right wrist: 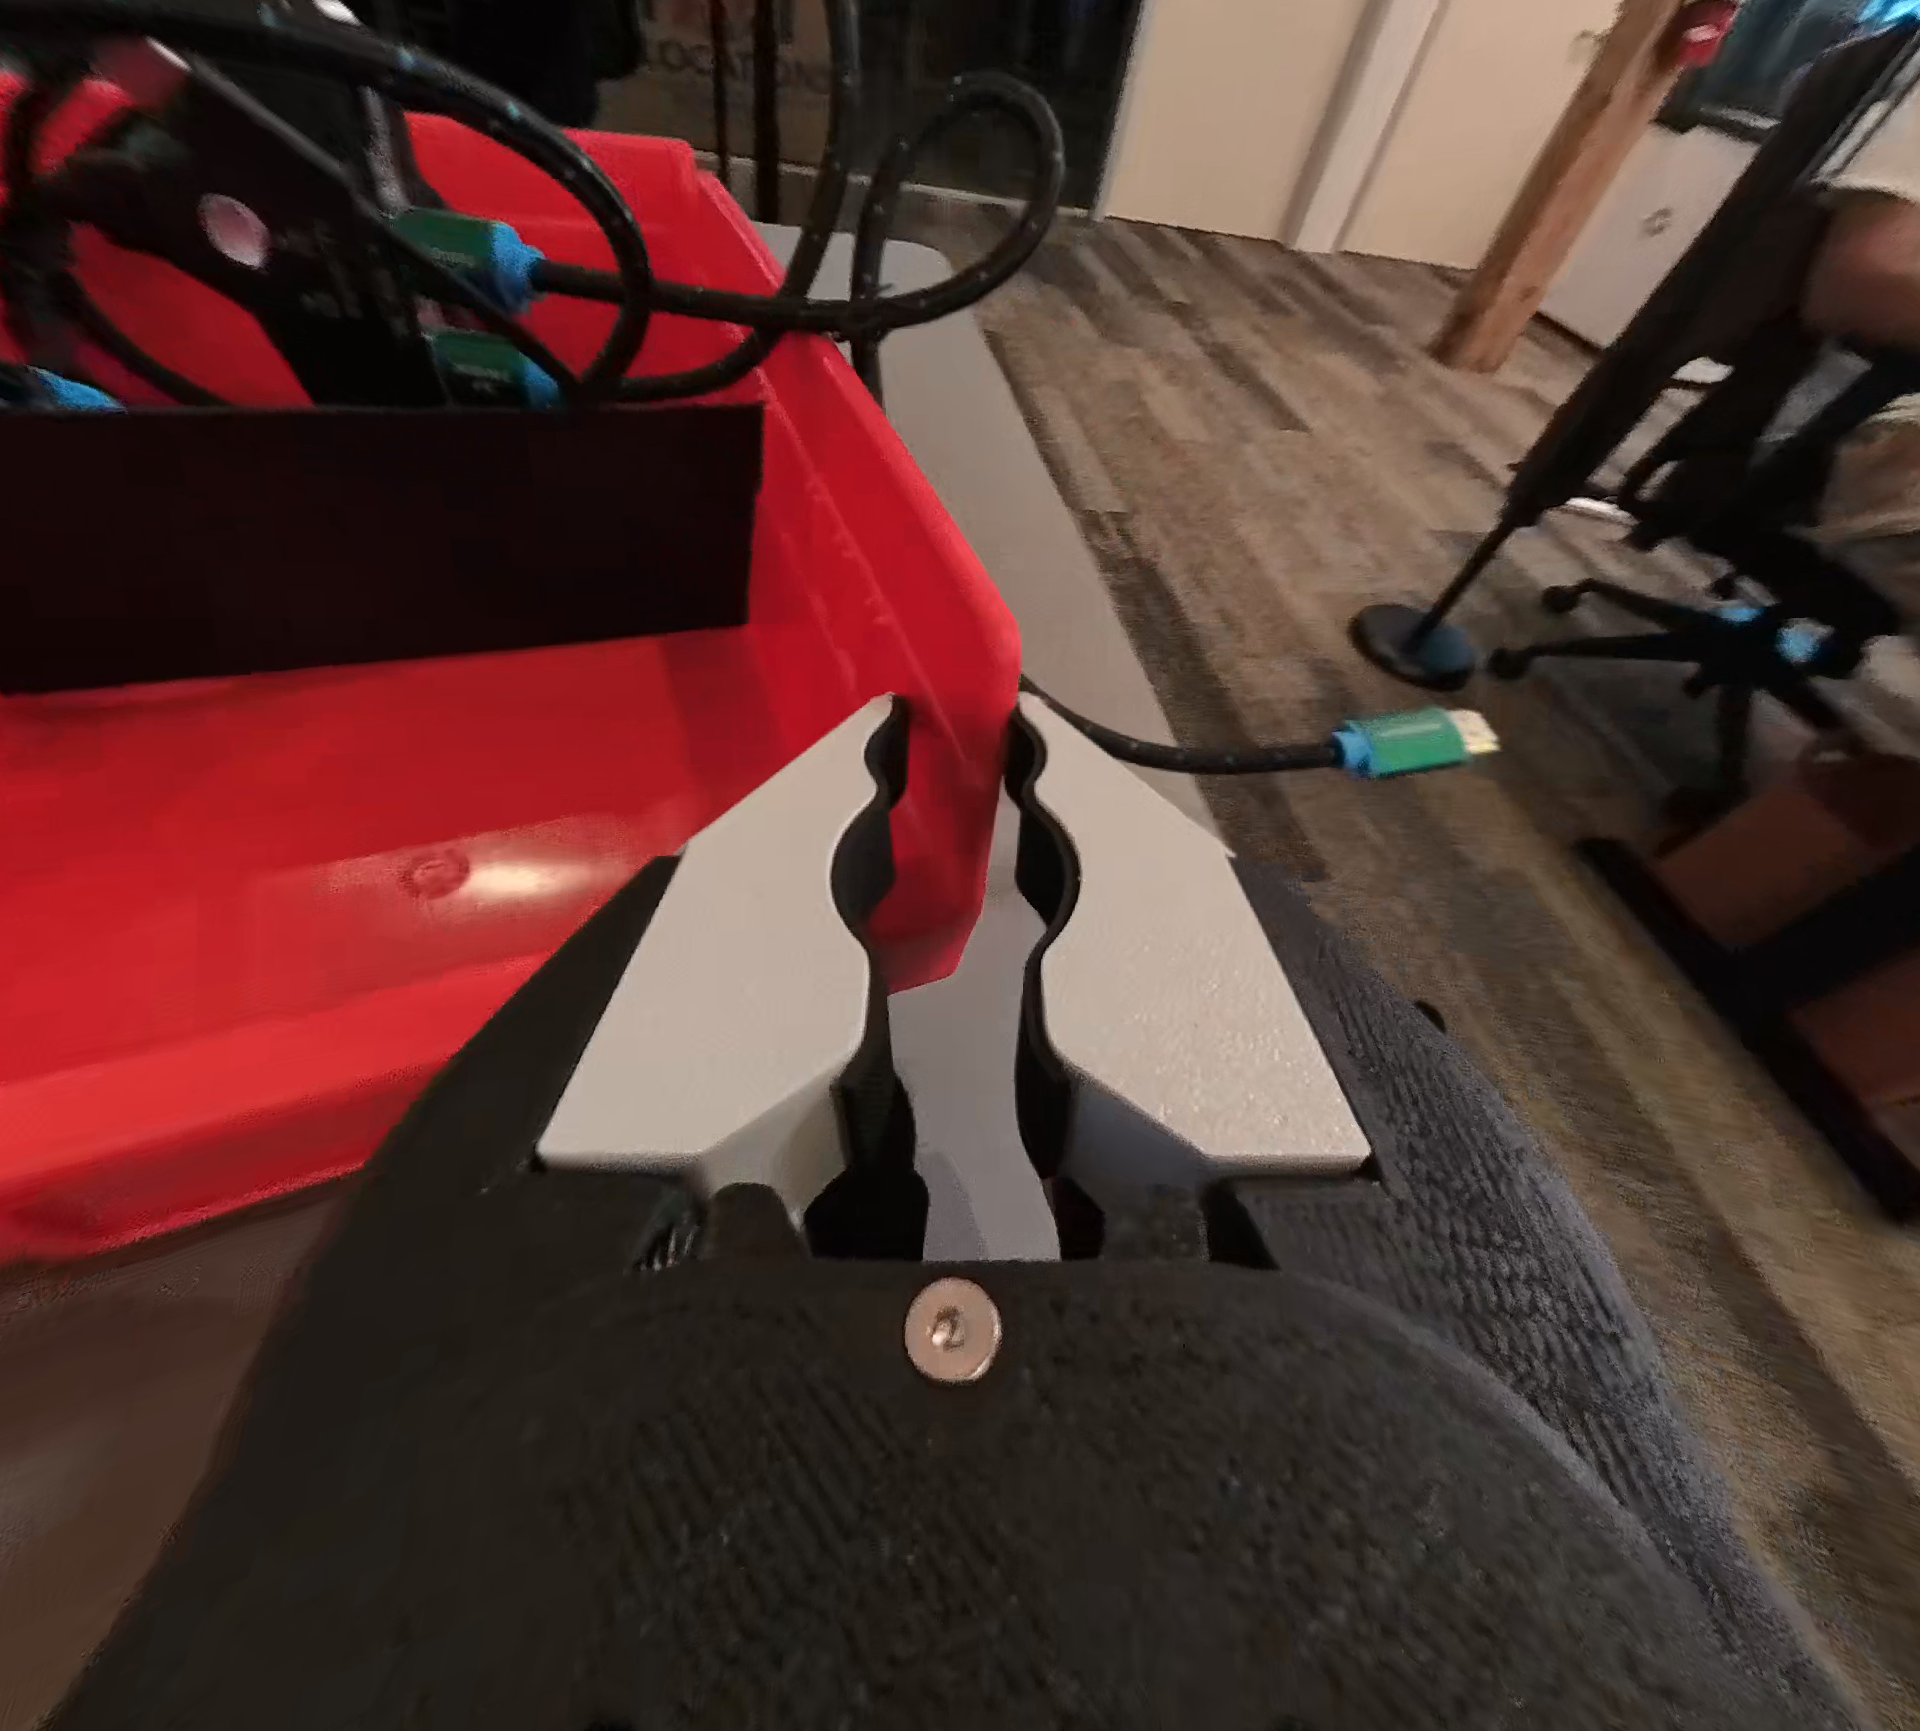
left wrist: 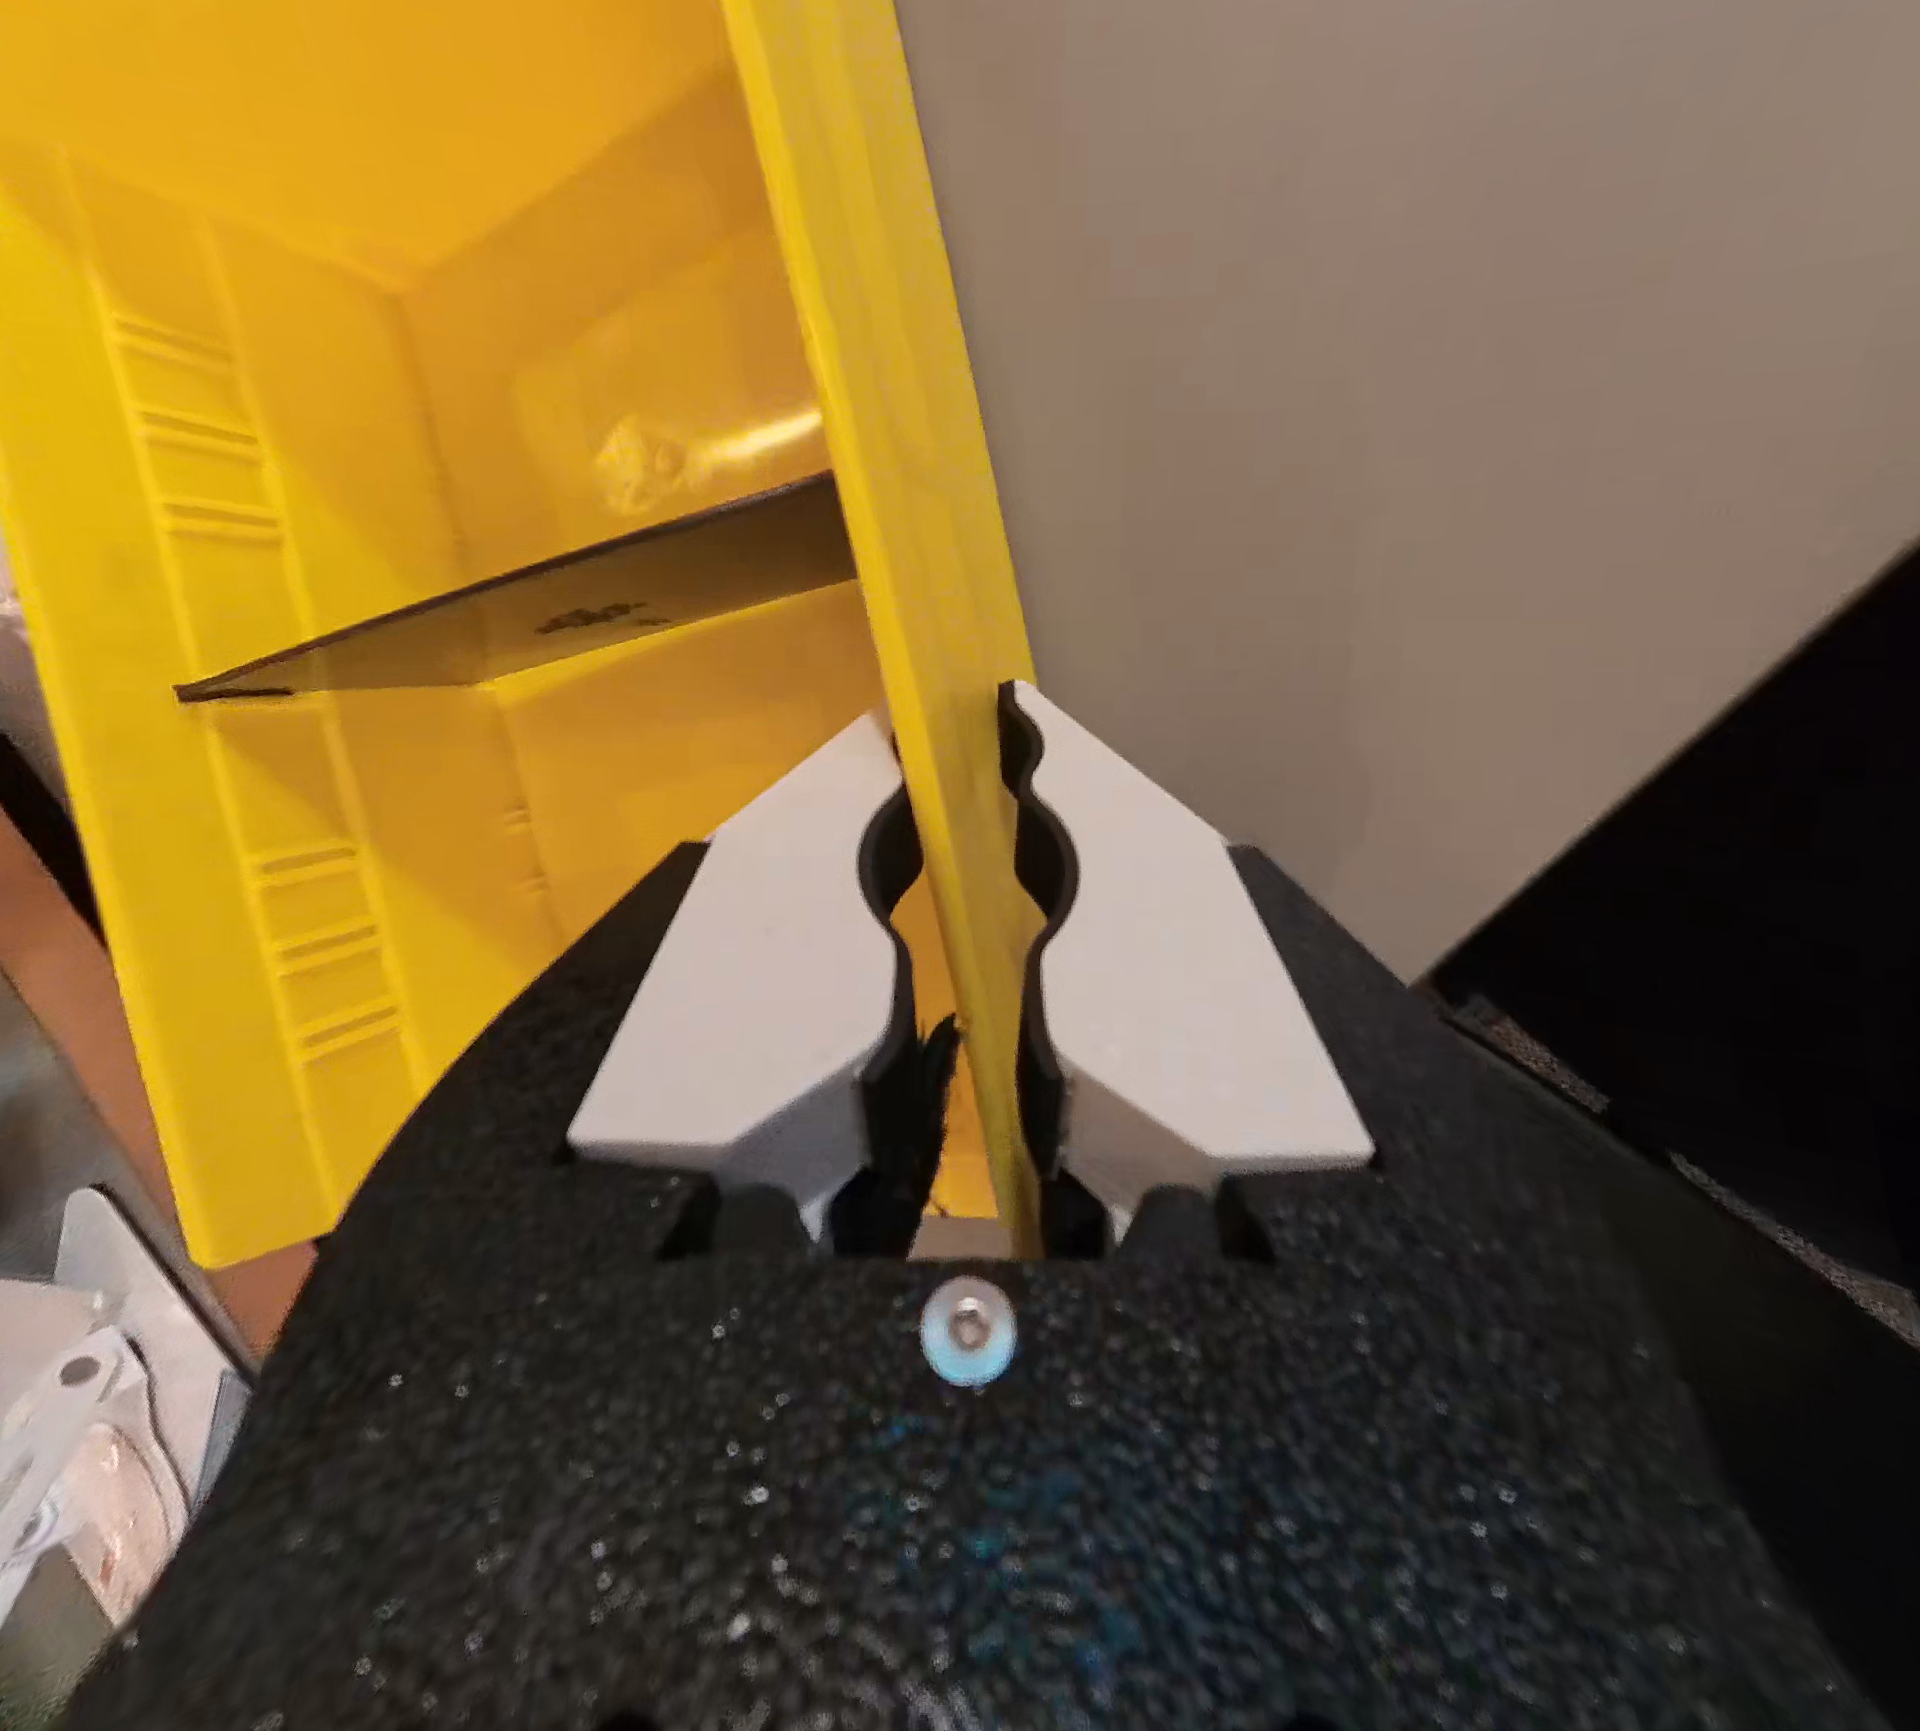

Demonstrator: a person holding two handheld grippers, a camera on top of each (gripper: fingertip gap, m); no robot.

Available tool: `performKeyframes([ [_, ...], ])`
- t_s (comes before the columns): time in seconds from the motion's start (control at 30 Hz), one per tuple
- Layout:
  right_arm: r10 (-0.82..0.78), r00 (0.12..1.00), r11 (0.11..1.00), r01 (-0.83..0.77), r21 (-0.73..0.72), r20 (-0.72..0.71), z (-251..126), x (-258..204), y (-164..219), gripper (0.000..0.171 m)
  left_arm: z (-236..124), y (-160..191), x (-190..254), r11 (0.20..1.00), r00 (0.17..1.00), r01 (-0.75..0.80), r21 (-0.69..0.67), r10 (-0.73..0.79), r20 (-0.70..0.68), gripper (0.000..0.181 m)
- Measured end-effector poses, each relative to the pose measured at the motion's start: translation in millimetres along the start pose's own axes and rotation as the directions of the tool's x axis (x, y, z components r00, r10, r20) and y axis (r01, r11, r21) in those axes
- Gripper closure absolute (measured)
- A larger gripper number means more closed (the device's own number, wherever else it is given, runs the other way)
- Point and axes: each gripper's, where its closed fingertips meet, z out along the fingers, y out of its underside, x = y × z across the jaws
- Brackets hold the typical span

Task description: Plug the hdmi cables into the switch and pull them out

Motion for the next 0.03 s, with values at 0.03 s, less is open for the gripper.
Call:
performKeyframes([
  [0.03,0.022,0.999,1.0,-0.022,0.009,0.03,-3.2,-6.2,-0.8,0.157,-3.8,1.5,6.6,1.0,1.0,-0.02,0.01,0.02,-0.008,0.171],
])
